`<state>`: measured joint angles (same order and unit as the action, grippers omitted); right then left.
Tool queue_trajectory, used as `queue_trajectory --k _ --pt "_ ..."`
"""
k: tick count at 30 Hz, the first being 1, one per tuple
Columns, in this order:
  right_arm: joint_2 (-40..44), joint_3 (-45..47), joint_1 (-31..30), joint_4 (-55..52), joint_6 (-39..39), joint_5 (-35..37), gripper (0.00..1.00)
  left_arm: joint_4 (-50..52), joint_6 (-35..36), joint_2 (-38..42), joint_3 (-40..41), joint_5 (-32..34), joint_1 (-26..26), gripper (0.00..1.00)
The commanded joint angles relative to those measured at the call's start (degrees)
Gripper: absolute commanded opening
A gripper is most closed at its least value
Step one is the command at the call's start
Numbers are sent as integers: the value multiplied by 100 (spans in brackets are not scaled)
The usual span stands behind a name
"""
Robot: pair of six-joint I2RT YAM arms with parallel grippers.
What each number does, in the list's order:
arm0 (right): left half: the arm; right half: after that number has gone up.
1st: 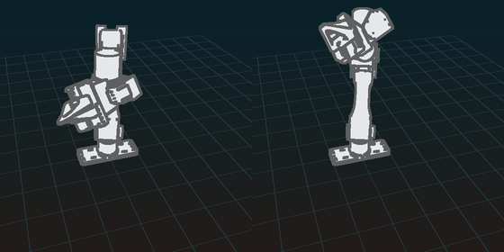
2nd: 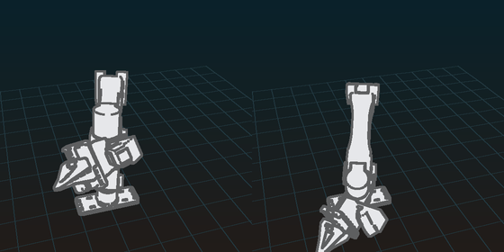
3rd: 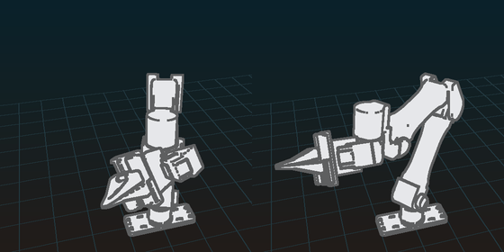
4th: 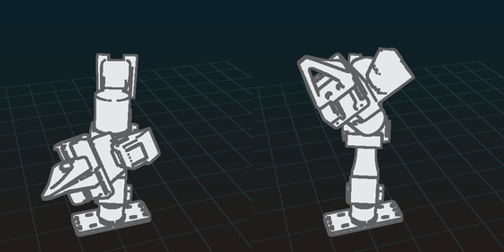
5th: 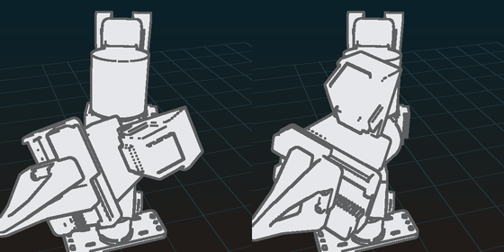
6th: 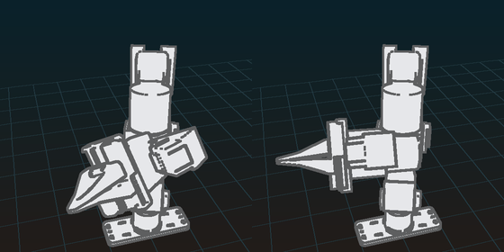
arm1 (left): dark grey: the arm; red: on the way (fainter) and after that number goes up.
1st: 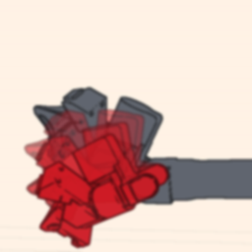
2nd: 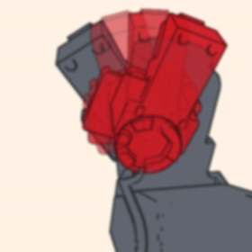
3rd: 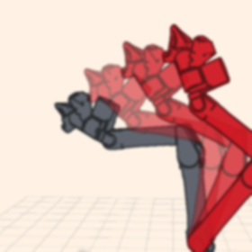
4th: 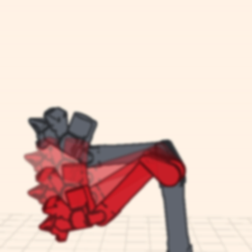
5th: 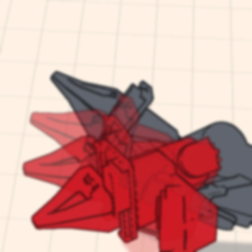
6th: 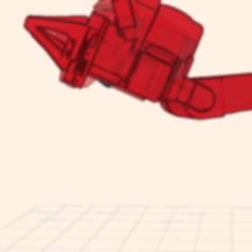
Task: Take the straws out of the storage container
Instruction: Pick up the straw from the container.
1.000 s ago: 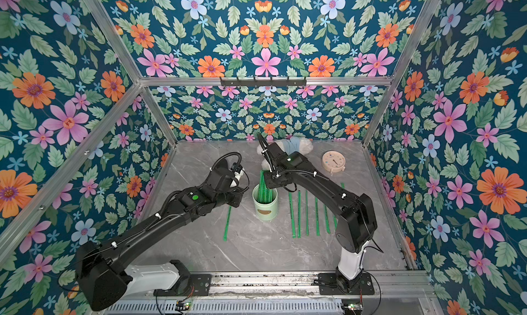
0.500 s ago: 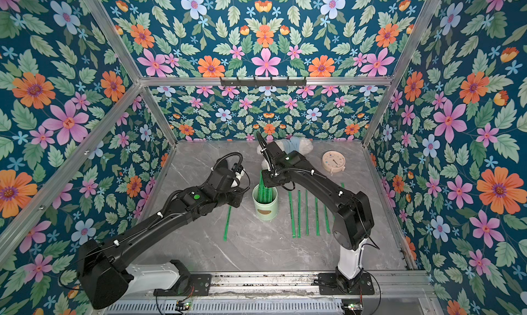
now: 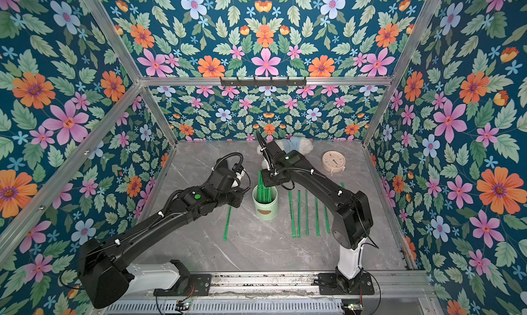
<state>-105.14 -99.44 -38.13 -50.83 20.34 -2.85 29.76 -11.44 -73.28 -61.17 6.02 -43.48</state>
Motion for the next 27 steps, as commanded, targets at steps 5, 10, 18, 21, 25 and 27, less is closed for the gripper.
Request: queue_trajectory --k 5,10,18,21,25,27 --pt "269 38 -37 -187 -65 -24 12 -23 46 -29 -30 12 4 0" --pt "487 65 -54 -335 -118 29 12 -23 51 -38 -34 3 -1 0" --pt "831 -43 -72 -519 -199 149 11 -23 52 -46 -35 12 -1 0" --pt "954 -231 -72 -651 -248 180 11 -23 46 -56 -38 2 4 0" --pt "1184 -622 -61 -859 -370 253 11 -23 48 -73 -44 20 -2 0" --pt "1258 -836 -63 -964 -429 254 11 -10 46 -77 -40 6 5 0"
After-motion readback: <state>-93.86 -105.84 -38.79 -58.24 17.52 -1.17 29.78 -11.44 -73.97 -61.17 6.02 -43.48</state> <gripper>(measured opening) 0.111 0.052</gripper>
